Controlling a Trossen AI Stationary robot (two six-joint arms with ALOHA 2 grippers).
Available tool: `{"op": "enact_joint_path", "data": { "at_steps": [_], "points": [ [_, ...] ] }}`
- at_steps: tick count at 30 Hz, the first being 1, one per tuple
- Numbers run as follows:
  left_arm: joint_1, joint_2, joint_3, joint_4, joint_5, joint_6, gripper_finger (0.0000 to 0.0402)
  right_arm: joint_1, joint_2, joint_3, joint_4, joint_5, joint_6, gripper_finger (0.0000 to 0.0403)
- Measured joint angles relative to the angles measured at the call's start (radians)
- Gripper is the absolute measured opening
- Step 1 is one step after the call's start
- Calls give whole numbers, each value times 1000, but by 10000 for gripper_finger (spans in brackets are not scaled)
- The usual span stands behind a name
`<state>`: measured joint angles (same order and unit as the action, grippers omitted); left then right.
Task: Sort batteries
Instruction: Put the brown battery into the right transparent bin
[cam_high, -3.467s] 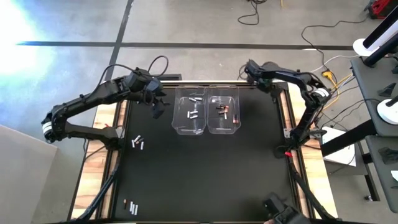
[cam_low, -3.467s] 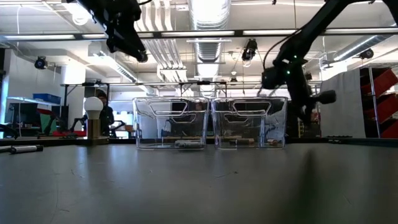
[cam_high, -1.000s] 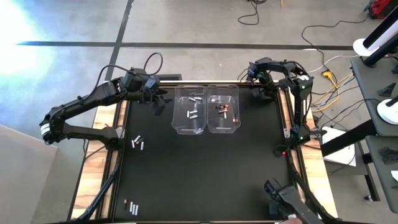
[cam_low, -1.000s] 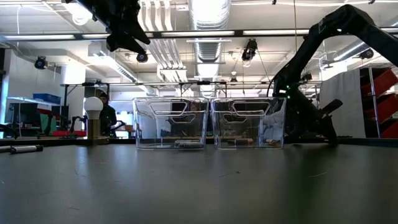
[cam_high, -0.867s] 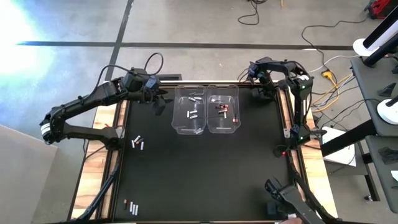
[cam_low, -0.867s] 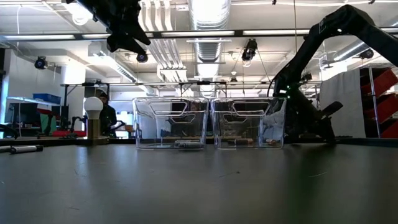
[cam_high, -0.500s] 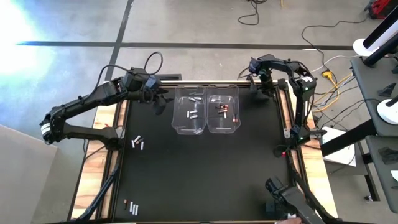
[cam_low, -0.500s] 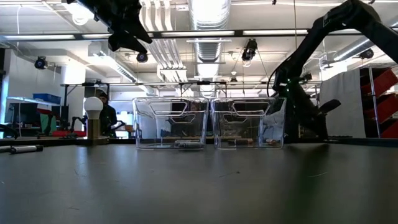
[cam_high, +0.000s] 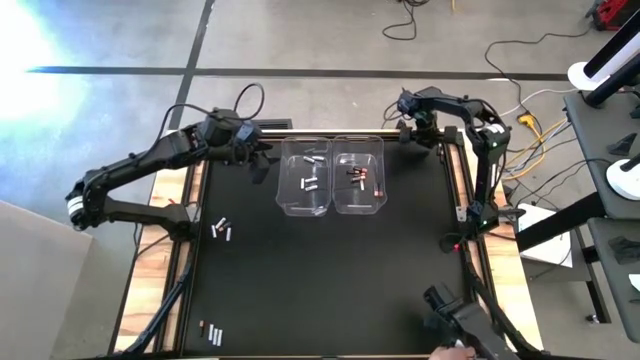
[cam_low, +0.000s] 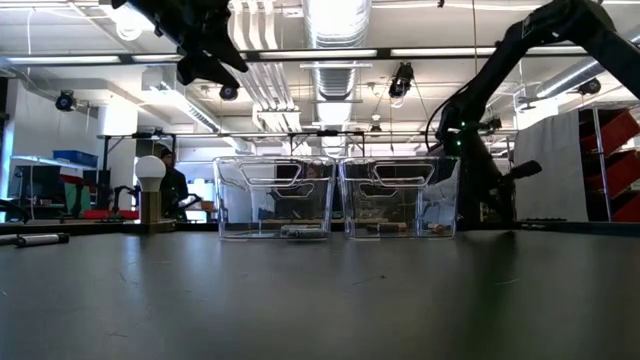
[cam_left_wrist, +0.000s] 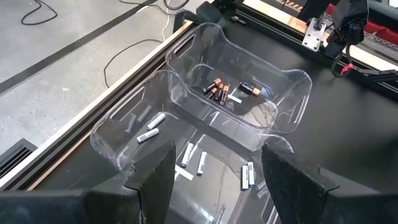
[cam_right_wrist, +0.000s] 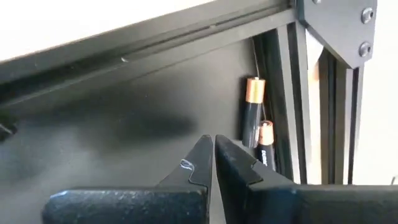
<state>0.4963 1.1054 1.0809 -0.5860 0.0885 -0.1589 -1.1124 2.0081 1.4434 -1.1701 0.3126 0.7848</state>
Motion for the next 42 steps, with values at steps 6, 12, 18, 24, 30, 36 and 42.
{"op": "enact_joint_path", "data": {
  "at_steps": [6,12,18,24,30,36,42],
  "points": [
    [0,26,-4,38,3,6,216,57,0,14,-27,85,-44,12],
    [-4,46,-4,43,25,18,216,56,3,95,-97,197,-205,12],
    [-25,37,-4,44,35,18,216,52,6,88,-138,179,-312,12],
    [-29,36,-4,64,35,45,216,88,5,119,-259,301,-472,12],
    [-28,37,-4,84,35,51,216,33,5,128,-347,213,-615,12],
    [-29,37,-4,86,35,37,216,47,31,103,-338,199,-719,12],
    [-31,37,-4,85,35,21,216,62,104,76,-346,265,-712,12]
  ]
}}
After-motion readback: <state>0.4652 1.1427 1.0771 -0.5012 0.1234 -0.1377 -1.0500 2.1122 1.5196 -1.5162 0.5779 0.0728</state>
